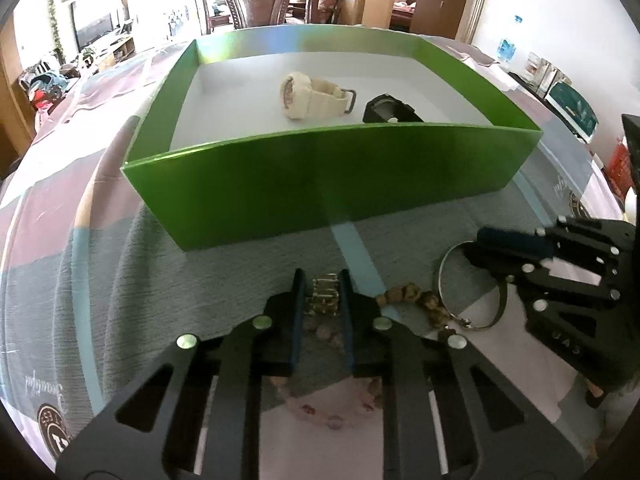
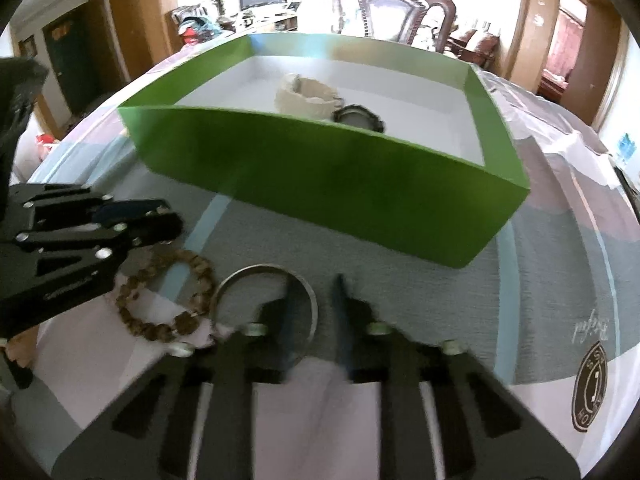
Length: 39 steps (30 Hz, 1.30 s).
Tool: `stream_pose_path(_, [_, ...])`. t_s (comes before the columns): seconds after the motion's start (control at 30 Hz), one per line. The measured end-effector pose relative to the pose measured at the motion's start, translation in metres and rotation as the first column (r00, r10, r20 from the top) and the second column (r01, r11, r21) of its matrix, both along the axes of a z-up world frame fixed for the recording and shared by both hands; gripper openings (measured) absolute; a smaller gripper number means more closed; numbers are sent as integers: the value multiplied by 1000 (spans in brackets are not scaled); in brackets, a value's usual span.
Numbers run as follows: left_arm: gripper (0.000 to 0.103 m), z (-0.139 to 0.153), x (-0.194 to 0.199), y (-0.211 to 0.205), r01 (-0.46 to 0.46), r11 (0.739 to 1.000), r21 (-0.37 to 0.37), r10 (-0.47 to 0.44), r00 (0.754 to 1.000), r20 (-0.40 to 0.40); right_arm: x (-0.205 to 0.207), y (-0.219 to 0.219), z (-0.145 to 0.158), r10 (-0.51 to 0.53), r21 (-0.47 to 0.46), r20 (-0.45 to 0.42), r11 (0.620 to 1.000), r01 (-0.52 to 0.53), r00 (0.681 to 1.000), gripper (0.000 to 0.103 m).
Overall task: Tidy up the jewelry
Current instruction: 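Close the right tool on the silver bangle while the left tool holds the charm, then carry the charm and bangle into the green box and open both tools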
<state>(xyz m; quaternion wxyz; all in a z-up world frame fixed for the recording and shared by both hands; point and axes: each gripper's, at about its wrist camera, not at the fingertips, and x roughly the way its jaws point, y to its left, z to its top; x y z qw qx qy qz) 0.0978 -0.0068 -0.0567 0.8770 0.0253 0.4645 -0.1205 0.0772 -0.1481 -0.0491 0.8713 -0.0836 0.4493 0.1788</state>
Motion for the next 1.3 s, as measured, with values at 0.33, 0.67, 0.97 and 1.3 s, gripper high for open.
stream_pose_path(0.33, [17,0,3,4,-40,999,26,40,999,9,-6,-3,3,-48,-56,-50,997,45,998,4])
stream_pose_path(0.67, [21,-1,2,1,-28,999,38,27,999,23,-3,-6,0,-40,-8,-36,999,39,999,30])
stream_pose_path(0.97, [14,-1,1,1,-23,999,36,22,999,25,-6,0,1,-5,-2,-26,1000,5,1000,9])
stream_pose_path(1.3, [14,-2,0,2,-26,999,41,25,999,27,-6,1,2,-3,0,-47,1000,3,999,5])
